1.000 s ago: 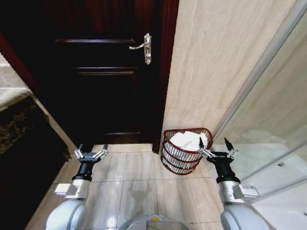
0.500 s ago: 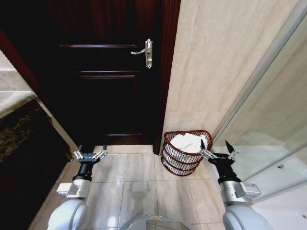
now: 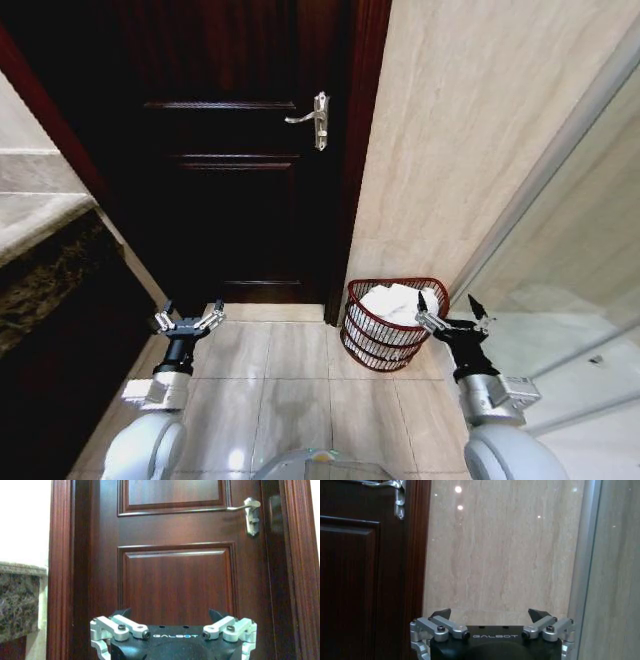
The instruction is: Discard the used towel into the hamper.
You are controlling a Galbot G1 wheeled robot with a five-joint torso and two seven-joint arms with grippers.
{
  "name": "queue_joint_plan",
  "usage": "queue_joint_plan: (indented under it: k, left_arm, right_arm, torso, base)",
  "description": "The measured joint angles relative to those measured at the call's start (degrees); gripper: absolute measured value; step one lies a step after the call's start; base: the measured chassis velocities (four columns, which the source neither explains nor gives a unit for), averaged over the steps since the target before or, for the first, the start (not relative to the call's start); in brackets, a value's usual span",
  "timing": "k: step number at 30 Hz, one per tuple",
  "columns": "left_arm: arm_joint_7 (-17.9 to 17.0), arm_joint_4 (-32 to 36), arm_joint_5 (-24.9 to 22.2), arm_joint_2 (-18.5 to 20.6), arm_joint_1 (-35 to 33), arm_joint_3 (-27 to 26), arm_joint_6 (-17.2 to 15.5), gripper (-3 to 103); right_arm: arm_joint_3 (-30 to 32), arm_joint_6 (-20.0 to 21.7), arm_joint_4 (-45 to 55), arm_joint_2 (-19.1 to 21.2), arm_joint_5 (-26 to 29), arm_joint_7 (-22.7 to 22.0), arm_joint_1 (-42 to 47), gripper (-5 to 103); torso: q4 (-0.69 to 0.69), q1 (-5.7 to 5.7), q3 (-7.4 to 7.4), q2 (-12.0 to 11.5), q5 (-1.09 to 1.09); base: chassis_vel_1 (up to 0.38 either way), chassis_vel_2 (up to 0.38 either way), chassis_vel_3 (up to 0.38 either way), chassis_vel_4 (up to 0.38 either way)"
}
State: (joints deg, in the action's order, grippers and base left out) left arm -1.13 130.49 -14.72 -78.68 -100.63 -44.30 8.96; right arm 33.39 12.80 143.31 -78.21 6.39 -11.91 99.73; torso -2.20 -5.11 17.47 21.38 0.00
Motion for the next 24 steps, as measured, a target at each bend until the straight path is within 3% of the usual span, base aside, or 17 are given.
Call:
queue_joint_plan:
  k: [11,24]
  left_arm:
    - [0.0,-0.3,0.7,-0.6,0.0,0.1,0.4,100]
    - [0.3,-0.1,1.3,-1.3,-0.4,0.0,1.3,100]
  right_arm:
    - [-0.2,0.2,0.0,0.3,0.4,-0.4,0.2,100]
    - [-0.2,0.4,-0.1,1.0,0.6,-0.5,0.4,100]
  torso:
    - [0.0,-0.6,0.98,1.6,0.0]
    - [0.0,-1.73,3.12,4.9,0.0]
  base:
    - [0.0,0.0,0.0,0.0]
    - [0.0,0.0,0.0,0.0]
